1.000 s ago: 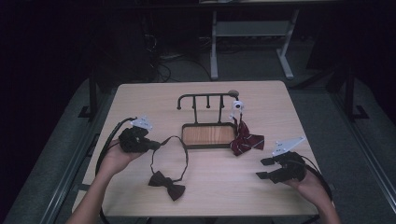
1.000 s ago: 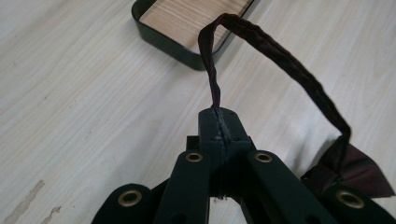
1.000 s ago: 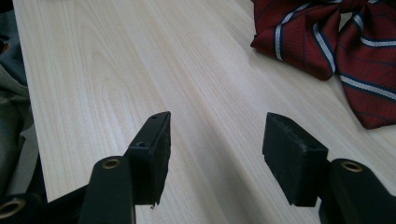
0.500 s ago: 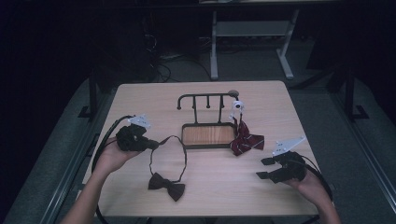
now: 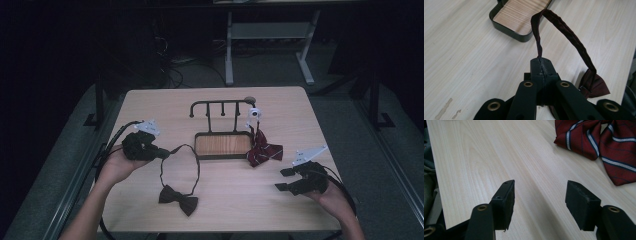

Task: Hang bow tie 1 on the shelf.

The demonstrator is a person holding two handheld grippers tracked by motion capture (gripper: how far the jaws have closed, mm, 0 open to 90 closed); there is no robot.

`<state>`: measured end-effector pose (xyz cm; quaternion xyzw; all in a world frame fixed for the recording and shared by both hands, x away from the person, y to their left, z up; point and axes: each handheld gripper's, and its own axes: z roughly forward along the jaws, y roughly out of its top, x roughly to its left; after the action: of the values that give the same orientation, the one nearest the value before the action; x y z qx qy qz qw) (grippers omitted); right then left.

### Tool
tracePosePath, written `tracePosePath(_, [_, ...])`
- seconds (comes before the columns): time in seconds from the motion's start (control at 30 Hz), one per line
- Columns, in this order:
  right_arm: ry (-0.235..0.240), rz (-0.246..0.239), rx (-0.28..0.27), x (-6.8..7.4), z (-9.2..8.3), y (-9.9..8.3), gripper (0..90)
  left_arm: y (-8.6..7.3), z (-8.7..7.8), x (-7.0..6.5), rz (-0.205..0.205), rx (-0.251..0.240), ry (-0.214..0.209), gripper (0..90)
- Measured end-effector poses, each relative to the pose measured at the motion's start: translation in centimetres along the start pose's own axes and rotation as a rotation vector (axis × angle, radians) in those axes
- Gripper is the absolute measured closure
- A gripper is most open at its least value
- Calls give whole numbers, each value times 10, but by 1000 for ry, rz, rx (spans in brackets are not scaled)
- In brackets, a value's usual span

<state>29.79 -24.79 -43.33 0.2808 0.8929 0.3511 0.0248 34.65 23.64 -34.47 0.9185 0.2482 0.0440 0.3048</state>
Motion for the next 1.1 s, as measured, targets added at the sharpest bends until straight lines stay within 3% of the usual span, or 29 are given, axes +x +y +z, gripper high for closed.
tracePosePath(0.83, [-12,6,4,-3,-3,-1,398,22,-28,-11,61,-4,-9,900])
tracePosePath(1.1, [-12,-2,-2,-3,-3,-1,398,31,-37,-14,96,20,-22,900])
